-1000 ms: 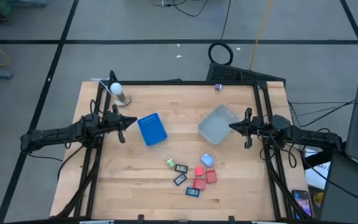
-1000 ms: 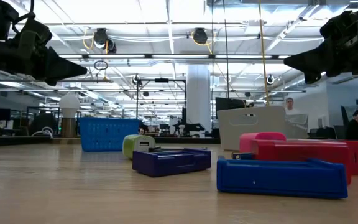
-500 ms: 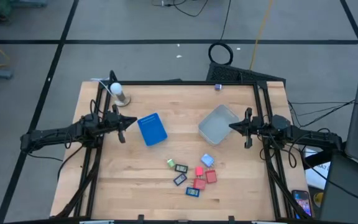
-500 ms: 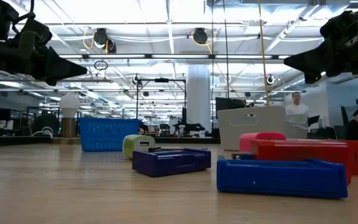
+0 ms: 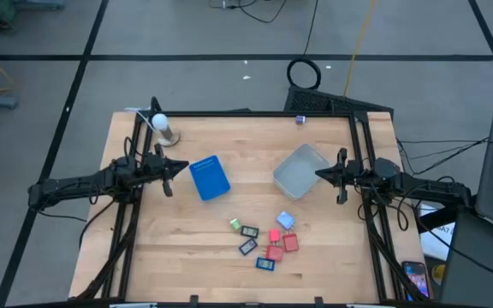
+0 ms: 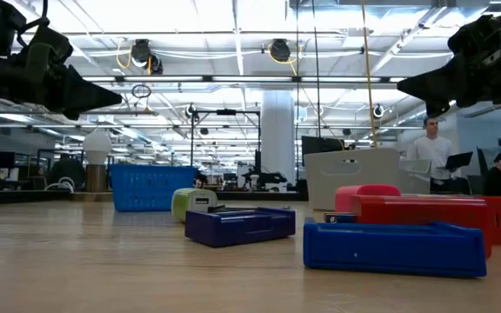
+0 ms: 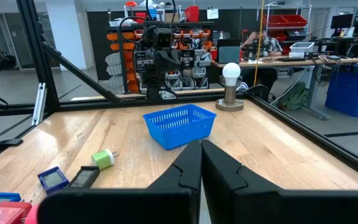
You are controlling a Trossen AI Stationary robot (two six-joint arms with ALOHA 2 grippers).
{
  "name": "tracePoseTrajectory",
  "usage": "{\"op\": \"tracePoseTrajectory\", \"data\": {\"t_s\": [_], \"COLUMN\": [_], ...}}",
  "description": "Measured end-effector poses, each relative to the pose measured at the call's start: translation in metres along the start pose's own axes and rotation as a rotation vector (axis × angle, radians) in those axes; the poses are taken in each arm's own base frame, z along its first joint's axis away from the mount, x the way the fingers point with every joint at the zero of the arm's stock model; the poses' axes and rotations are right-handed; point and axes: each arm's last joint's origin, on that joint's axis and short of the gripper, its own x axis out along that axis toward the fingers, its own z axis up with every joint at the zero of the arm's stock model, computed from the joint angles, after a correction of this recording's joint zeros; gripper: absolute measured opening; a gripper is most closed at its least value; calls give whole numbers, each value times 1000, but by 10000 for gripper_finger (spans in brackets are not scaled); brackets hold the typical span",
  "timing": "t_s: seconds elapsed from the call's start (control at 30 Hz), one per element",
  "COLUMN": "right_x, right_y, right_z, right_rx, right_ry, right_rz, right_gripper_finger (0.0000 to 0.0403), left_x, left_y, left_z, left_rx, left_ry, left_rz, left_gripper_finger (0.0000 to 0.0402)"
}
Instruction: Pick & Place Office items
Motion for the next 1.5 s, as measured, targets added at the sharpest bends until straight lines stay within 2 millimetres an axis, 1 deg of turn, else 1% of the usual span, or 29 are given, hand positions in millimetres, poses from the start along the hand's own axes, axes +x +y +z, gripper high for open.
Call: {"op": "tracePoseTrajectory", "data": {"t_s": [0.4, 0.5, 0.7, 0.83, 0.93, 1.07, 1.17, 1.2, 1.27, 1.37, 1.5], "right_x": [0, 0, 0, 0, 0, 0, 0, 0, 0, 2, 4], "right_y": [0, 0, 0, 0, 0, 0, 0, 1, 1, 2, 4], "right_z": [0, 0, 4, 6, 6, 6, 6, 5, 3, 1, -2], "right_rx": [0, 0, -2, -3, -3, -3, -1, 24, 64, 49, 74], "right_ry": [0, -1, -38, -64, -67, -66, -62, -52, -24, -3, 38], "right_rz": [0, 0, 3, 5, 5, 5, 8, 12, 35, 62, 143], "right_gripper_finger": [0, 0, 0, 0, 0, 0, 0, 0, 0, 0, 0], "left_x": [0, 0, -1, -1, -1, -1, -2, -2, -1, -1, -1], "left_y": [0, 0, 0, 0, 0, 0, 1, 1, 1, 0, 0], "left_z": [0, 4, 12, 15, 15, 16, 17, 17, 17, 13, 12], "left_rx": [0, -5, -145, -252, -284, -217, -219, -218, -163, -61, -58], "left_ry": [0, -39, -125, -156, -156, -160, -169, -169, -165, -128, -111], "left_rz": [0, 0, -19, -30, -31, -19, -3, 0, 5, 9, 10], "left_gripper_finger": [15, 15, 15, 15, 15, 15, 15, 15, 14, 14, 14]}}
